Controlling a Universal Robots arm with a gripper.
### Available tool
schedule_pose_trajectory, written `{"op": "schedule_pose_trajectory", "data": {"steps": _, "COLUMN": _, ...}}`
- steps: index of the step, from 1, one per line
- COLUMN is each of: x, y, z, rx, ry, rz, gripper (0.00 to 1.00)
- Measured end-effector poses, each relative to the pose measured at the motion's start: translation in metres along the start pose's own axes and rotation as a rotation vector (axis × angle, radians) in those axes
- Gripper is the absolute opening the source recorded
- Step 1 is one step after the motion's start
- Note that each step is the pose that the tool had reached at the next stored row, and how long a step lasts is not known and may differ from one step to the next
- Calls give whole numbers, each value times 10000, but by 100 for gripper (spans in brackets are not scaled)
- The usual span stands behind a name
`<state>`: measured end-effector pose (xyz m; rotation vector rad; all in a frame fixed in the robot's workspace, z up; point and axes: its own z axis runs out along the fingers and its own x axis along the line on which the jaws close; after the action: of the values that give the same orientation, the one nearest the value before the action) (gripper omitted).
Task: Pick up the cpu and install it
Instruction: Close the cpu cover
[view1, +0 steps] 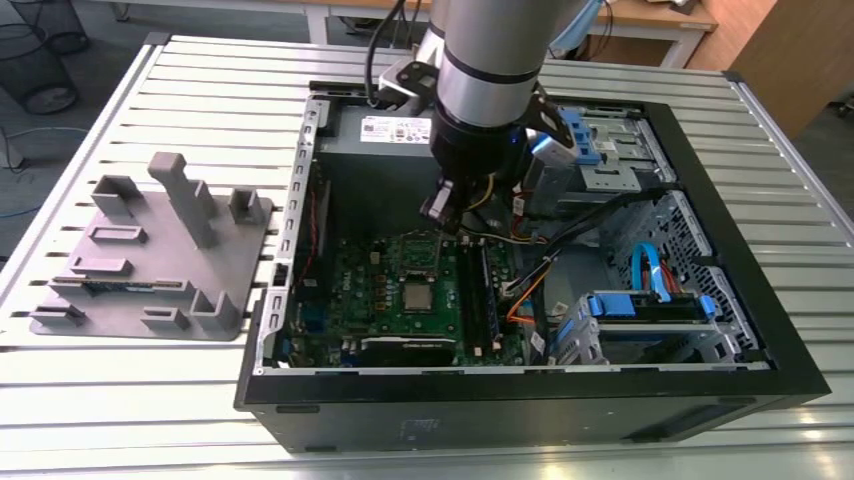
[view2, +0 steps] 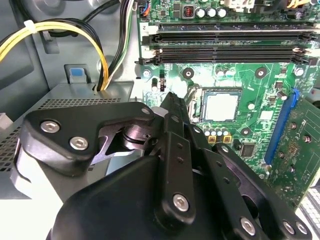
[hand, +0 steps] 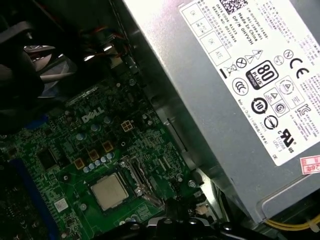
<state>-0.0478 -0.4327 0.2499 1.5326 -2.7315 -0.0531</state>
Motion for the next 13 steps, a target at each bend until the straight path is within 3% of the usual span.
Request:
{"op": "schedule_pose_trajectory", "data": {"steps": 5, "x": -1, "y": -1, "z": -5, "rx": -1, "ry": 3, "rz": -117, "gripper": 11}}
{"op": "schedule_pose_trajectory", "data": {"steps": 13, "x": -3, "y": -4, "z": -5, "rx": -7, "ry": 26, "rz": -760, "gripper": 11}}
